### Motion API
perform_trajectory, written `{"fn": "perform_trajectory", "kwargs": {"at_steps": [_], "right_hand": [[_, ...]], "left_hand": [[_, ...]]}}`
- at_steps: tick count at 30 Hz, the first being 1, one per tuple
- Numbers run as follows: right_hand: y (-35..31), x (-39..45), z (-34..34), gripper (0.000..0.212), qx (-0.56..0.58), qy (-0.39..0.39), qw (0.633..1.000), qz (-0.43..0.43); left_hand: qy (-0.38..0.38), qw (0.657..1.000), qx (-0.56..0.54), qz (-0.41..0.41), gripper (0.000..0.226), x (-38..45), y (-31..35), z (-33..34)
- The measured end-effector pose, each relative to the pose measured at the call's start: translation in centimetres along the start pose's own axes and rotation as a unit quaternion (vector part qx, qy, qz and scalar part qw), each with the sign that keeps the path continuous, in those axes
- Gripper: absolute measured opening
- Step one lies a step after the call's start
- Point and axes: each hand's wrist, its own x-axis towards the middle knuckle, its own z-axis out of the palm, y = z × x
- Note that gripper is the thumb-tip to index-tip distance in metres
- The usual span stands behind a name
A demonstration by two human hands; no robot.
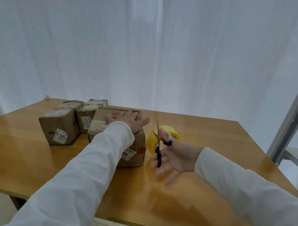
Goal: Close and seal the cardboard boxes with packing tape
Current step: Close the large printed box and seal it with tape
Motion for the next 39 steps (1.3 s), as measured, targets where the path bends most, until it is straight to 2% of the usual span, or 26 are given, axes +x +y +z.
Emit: {"fn": "perform_trajectory", "kwargs": {"at_steps": [2, 5, 7, 9, 11, 13, 14, 16, 18, 20, 21, 22, 24, 25, 26, 27, 30, 32, 35, 39], "right_hand": [[-1.0, -1.3, -1.2, 0.096, -0.05, -0.034, 0.998, 0.019], [-3.1, -3.8, -3.2, 0.099, -0.164, -0.029, 0.986, 0.003], [-4.4, -5.4, -4.9, 0.106, -0.127, -0.018, 0.99, -0.064], [-5.4, -6.0, -7.1, 0.108, -0.055, 0.042, 0.99, -0.122], [-5.2, -4.9, -9.3, 0.09, -0.064, 0.192, 0.973, -0.113], [-3.4, -2.1, -11.5, 0.064, -0.157, 0.35, 0.923, -0.037], [-2.1, -0.7, -12.6, 0.056, -0.239, 0.395, 0.887, 0.003], [0.6, 1.9, -14.2, 0.046, -0.388, 0.396, 0.828, 0.078], [1.6, 2.9, -14.1, 0.034, -0.468, 0.374, 0.789, 0.139], [1.2, 3.4, -13.6, 0.032, -0.528, 0.367, 0.751, 0.15], [0.6, 3.5, -13.3, 0.032, -0.539, 0.381, 0.741, 0.12], [-0.1, 3.8, -13.0, 0.033, -0.511, 0.401, 0.758, 0.06], [-1.7, 4.3, -12.2, 0.048, -0.315, 0.383, 0.865, -0.084], [-2.4, 4.6, -11.4, 0.055, -0.195, 0.334, 0.915, -0.119], [-2.9, 5.0, -10.6, 0.058, -0.126, 0.285, 0.942, -0.123], [-3.0, 5.5, -9.9, 0.057, -0.112, 0.246, 0.956, -0.115], [-2.4, 6.8, -8.5, 0.039, -0.182, 0.202, 0.956, -0.11], [-2.4, 6.6, -8.0, 0.032, -0.204, 0.206, 0.948, -0.131], [-3.2, 5.1, -7.4, 0.027, -0.219, 0.171, 0.946, -0.169], [-4.6, 1.9, -6.3, 0.022, -0.249, 0.128, 0.935, -0.215]], "left_hand": [[0.001, 1.0, 0.0, 0.002, 0.085, -0.3, 0.0, -0.1], [-0.002, 1.0, 0.001, 0.002, 0.088, -0.5, 0.1, -0.3], [-0.007, 1.0, 0.0, -0.003, 0.09, -0.5, 0.2, -0.4], [-0.021, 1.0, -0.002, -0.01, 0.09, -0.3, 0.3, -0.7], [-0.054, 0.998, 0.013, -0.029, 0.094, 0.0, 0.8, -1.2], [-0.097, 0.993, 0.045, -0.057, 0.098, -0.3, 1.9, -1.9], [-0.117, 0.989, 0.055, -0.065, 0.095, -0.5, 2.7, -2.1], [-0.138, 0.987, 0.059, -0.065, 0.082, -0.7, 3.9, -2.3], [-0.14, 0.987, 0.048, -0.066, 0.077, -0.5, 4.0, -2.3], [-0.126, 0.988, 0.041, -0.073, 0.084, 0.0, 3.4, -1.8], [-0.112, 0.99, 0.04, -0.078, 0.086, 0.1, 3.1, -1.4], [-0.093, 0.992, 0.035, -0.081, 0.083, 0.1, 3.0, -1.1], [-0.055, 0.995, 0.017, -0.082, 0.073, 0.1, 3.0, -0.4], [-0.042, 0.996, 0.009, -0.079, 0.071, 0.1, 3.0, -0.2], [-0.032, 0.997, 0.004, -0.077, 0.072, 0.0, 3.1, -0.1], [-0.024, 0.997, 0.002, -0.073, 0.073, 0.1, 3.0, 0.1], [0.008, 0.999, -0.012, -0.035, 0.081, 0.2, 2.6, 0.5], [0.072, 0.994, -0.054, 0.059, 0.083, 0.2, 2.2, 0.8], [0.134, 0.96, -0.164, 0.182, 0.085, -0.3, 2.2, 0.7], [0.132, 0.929, -0.276, 0.209, 0.062, -0.8, 2.8, 0.2]]}}
